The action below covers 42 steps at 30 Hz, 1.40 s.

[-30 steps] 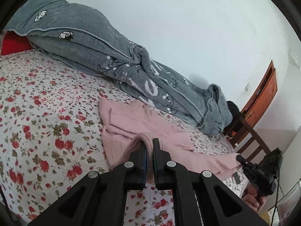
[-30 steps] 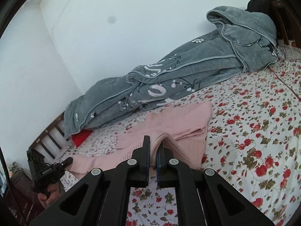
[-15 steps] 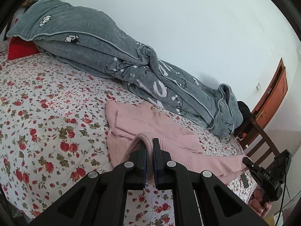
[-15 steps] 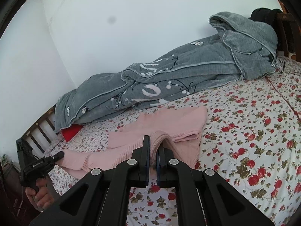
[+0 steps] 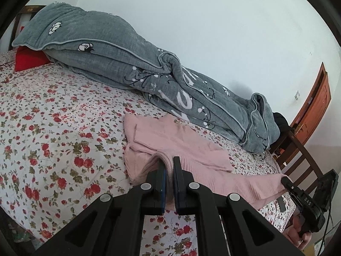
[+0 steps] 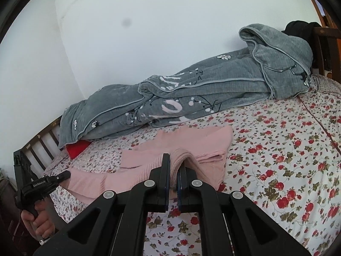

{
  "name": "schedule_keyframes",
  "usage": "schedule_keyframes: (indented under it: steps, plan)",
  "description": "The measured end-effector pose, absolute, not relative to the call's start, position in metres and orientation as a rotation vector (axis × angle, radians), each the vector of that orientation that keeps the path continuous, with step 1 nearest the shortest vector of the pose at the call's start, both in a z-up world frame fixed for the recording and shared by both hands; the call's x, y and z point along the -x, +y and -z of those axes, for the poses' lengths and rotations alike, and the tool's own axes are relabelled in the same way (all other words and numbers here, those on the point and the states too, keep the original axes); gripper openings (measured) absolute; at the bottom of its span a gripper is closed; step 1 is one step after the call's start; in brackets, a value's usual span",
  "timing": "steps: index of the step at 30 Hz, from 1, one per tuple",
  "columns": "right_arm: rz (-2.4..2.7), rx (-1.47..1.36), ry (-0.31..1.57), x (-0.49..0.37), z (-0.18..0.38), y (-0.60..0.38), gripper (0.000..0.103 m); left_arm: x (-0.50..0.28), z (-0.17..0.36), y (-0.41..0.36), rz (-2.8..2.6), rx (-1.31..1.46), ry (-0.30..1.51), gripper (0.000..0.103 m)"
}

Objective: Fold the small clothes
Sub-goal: 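Lift the hem with both grippers and fold it toward the collar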

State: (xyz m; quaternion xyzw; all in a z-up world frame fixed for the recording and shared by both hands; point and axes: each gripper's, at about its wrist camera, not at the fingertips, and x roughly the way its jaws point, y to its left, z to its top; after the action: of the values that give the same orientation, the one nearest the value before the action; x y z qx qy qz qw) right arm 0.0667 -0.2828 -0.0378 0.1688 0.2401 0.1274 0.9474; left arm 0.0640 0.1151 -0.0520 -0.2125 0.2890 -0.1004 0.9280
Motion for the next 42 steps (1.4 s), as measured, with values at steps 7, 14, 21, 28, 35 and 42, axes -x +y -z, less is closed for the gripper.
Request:
schedule_keyframes:
  steps: [7,14,21,28,35,42]
  plan:
    - [-0.257,-0.343,0.480,-0.063,0.027,-0.283,0.005,-0.061,0.047,0.120,0.221,0.469,0.586,0.006]
    - [-0.254,-0.369,0.479,-0.067,0.029,-0.284,0.005,-0.060,0.048,0.116,0.224,0.454,0.590,0.006]
    - [-0.256,-0.383,0.483,-0.078,0.031,-0.285,0.005,-0.074,0.051,0.118,0.226,0.461,0.592,0.006]
    - [-0.261,-0.411,0.490,-0.107,0.036,-0.287,0.005,-0.101,0.053,0.115,0.213,0.431,0.592,0.006]
    - [-0.243,-0.423,0.518,-0.155,0.045,-0.285,0.005,-0.149,0.061,0.113,0.196,0.416,0.609,0.006]
    - [-0.243,-0.416,0.535,-0.204,0.054,-0.282,0.005,-0.201,0.073,0.112,0.185,0.413,0.640,0.007]
